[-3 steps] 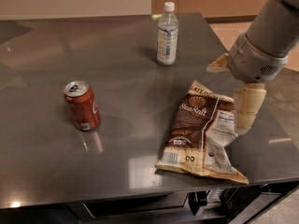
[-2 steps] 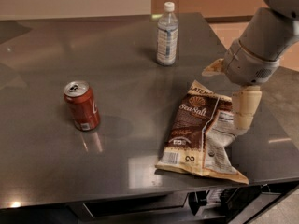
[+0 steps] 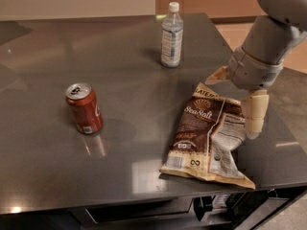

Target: Move brown chip bag near blue plastic bottle

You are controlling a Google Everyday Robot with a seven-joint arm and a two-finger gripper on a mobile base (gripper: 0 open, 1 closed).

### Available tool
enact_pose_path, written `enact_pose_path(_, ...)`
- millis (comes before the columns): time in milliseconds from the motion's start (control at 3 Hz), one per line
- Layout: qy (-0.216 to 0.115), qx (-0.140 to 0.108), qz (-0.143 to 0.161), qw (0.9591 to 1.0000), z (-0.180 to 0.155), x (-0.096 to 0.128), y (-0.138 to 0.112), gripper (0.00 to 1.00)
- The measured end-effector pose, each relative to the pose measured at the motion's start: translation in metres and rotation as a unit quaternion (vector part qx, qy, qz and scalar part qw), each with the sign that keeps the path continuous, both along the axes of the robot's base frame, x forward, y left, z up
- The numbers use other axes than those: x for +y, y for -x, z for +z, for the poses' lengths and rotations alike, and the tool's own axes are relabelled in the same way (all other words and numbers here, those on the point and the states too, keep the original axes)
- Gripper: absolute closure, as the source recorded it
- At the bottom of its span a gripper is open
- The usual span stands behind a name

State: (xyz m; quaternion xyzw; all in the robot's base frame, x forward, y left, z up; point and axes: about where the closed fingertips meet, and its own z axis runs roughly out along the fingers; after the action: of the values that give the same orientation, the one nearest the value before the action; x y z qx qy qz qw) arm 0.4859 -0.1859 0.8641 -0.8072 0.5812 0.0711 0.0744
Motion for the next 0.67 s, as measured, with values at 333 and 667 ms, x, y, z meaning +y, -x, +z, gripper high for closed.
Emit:
enact_pose_path(333, 0.012, 0.008, 0.014, 0.9998, -0.0086, -0.0031, -0.0005, 0.00)
enact_pose_path(667, 0.024, 0.012, 0.017, 0.9995, -0.0154, -0.0058, -0.0003, 0.17)
